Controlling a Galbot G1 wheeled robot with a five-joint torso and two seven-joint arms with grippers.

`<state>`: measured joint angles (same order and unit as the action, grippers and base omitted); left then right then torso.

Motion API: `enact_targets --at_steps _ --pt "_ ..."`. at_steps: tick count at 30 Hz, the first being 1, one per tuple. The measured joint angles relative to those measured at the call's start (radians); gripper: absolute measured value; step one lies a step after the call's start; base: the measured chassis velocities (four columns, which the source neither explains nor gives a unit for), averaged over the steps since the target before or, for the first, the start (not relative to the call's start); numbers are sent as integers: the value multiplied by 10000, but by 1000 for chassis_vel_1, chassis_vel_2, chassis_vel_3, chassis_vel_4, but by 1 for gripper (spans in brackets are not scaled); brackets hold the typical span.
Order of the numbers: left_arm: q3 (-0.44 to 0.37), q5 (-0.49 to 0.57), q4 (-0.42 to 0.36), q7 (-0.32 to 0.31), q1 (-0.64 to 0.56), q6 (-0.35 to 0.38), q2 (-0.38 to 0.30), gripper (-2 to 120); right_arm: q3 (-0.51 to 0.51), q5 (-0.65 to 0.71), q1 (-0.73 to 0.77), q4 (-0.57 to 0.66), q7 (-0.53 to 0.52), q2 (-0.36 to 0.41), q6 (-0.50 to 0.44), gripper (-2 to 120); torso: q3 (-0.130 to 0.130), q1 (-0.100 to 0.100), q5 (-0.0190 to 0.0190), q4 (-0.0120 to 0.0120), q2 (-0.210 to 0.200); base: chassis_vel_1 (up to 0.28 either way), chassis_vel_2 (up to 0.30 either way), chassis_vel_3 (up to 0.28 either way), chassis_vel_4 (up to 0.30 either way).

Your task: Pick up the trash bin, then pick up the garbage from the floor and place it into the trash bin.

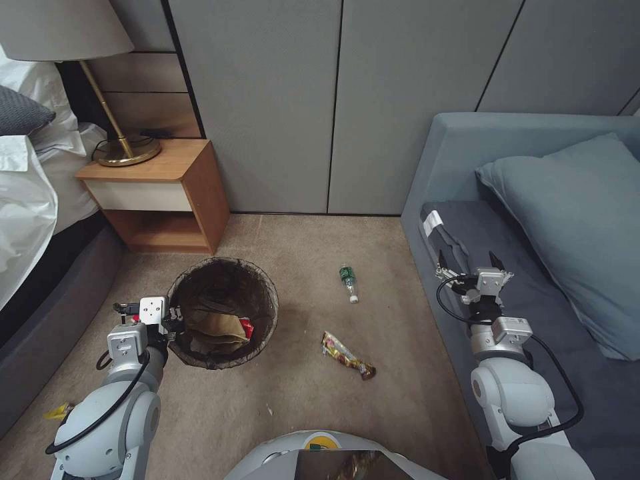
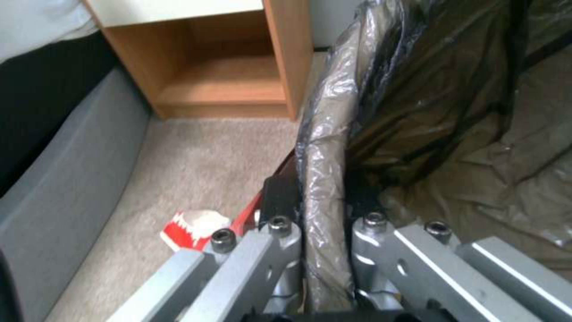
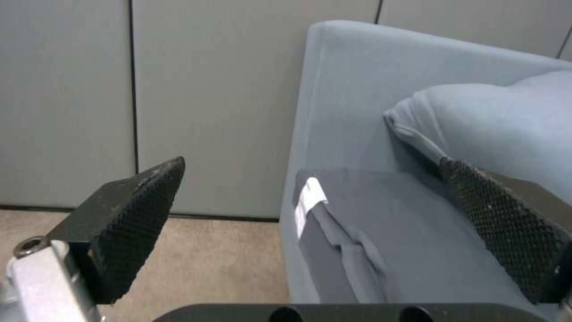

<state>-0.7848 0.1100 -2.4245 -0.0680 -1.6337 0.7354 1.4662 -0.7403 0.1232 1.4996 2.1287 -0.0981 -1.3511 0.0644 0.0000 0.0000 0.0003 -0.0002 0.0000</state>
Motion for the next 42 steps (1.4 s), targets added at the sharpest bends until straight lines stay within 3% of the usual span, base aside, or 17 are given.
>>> enact_targets --at_steps 10,11,13,16,17,19,24,34,42 --pt "-38 12 3 -14 -28 0 -36 4 305 168 30 199 -234 467 168 100 1 1 -3 2 0 -127 127 121 -125" --pt "-39 13 24 -16 -39 0 -46 4 534 388 -24 316 -349 832 836 100 0 0 -4 -1 0 -65 -13 -4 -18" --pt "-38 12 38 -17 -47 0 -56 4 657 447 -86 319 -385 1051 1095 100 0 0 -1 -4 0 0 0 0 0" --pt "-27 4 73 -24 -41 0 -53 4 1757 1025 -732 93 -843 2689 2787 100 -1 -1 -2 1 0 0 0 0 0" --pt "-27 4 73 -24 -41 0 -53 4 1757 1025 -732 93 -843 2689 2787 100 -1 -1 -2 1 0 0 0 0 0" --pt "-23 0 78 -26 -41 0 -42 4 2479 1687 -1111 -136 -1051 3413 3746 100 -1 0 -3 8 0 0 0 0 0" --pt "-43 -4 102 -28 -47 0 -52 4 3568 1977 -1632 -912 -490 4158 4376 100 0 0 -2 -3 0 0 0 0 0" --pt "20 -173 194 -34 -128 0 35 4 6206 3592 -3243 -2594 -229 4527 4856 100 0 0 -3 2 0 0 0 0 0" --pt "-6 -280 196 -35 -220 0 110 4 8323 4355 -4562 -4009 -72 3896 5087 100 0 0 -7 4 0 0 0 0 0"
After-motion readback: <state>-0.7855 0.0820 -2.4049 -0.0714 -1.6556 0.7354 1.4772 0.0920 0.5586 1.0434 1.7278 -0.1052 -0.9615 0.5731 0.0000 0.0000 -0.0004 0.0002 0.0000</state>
